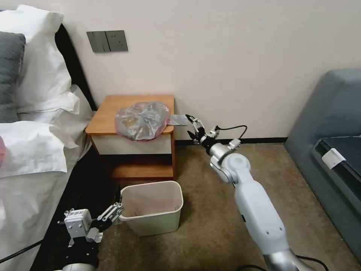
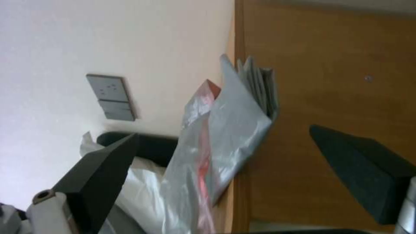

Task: Pick up the garbage bag from the table and place it over the trash can.

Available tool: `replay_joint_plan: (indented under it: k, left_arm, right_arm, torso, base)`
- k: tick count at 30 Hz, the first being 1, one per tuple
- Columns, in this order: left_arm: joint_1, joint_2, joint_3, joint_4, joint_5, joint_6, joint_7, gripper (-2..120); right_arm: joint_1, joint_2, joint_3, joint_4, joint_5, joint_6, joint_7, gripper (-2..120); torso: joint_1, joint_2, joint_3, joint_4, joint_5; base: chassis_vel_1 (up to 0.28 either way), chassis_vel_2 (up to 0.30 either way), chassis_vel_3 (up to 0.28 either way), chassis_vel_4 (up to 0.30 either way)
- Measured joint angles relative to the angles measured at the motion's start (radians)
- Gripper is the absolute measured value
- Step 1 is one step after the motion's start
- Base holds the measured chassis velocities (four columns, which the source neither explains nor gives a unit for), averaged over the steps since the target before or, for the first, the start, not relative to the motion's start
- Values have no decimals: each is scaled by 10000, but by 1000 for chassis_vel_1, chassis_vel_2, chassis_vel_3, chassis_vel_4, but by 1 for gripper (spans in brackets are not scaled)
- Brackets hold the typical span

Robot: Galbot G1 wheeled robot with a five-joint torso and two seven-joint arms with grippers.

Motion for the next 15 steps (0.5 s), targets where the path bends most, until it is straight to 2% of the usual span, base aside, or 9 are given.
replay_joint_plan:
  k: [5,15]
  left_arm:
    - [56,-93,-12,0,-3,-46,36,100]
    - [199,-186,-75,1,2,-232,81,100]
  right_arm:
    - [471,350,-75,-802,-319,209,-252,96]
    - [660,443,-90,-965,-476,312,-320,56]
  torso:
    - [0,0,0,0,1]
    - [0,0,0,0,1]
  base:
    - [0,0,0,0]
    - [0,0,0,0]
